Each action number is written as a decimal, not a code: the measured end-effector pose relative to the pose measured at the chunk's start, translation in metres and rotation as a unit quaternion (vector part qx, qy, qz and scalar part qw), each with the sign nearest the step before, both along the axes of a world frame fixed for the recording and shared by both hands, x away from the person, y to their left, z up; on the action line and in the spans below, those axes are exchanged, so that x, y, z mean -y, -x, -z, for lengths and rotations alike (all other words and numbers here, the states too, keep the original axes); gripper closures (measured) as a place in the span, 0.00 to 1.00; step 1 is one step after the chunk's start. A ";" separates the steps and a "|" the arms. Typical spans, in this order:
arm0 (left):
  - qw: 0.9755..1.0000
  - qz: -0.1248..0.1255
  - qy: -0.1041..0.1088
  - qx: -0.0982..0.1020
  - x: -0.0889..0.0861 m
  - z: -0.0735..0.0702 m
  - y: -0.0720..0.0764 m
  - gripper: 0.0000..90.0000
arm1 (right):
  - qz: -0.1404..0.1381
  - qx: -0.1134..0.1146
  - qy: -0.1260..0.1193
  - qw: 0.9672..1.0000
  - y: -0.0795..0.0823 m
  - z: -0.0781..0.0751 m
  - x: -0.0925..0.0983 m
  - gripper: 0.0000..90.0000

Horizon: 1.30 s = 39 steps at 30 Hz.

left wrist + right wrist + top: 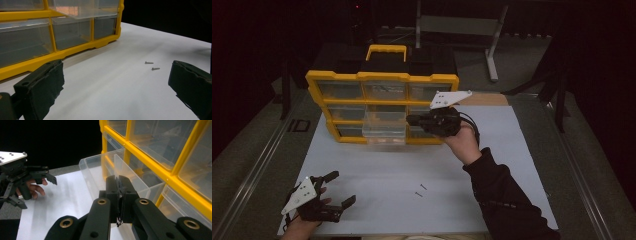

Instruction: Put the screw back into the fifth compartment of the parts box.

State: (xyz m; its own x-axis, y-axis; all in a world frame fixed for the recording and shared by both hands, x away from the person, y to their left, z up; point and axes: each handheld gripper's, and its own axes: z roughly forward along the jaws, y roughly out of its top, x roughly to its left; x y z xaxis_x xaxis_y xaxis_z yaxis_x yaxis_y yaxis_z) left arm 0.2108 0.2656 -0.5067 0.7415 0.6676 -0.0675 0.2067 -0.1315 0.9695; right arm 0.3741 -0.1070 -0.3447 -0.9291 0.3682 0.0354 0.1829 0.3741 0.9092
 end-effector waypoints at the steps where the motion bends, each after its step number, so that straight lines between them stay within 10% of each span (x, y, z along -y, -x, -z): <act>1: 1.000 0.000 0.000 0.000 0.000 0.000 0.000 0.01 | -0.001 -0.006 -0.004 1.000 -0.002 0.001 -0.003 0.98; 27: 1.000 0.002 0.000 0.000 0.000 0.000 0.000 0.01 | -0.007 -0.028 0.021 0.999 -0.024 0.012 -0.047 0.97; 39: 1.000 0.001 0.000 0.000 -0.001 0.000 0.000 0.01 | -0.002 -0.031 0.011 0.999 -0.020 0.009 -0.042 0.73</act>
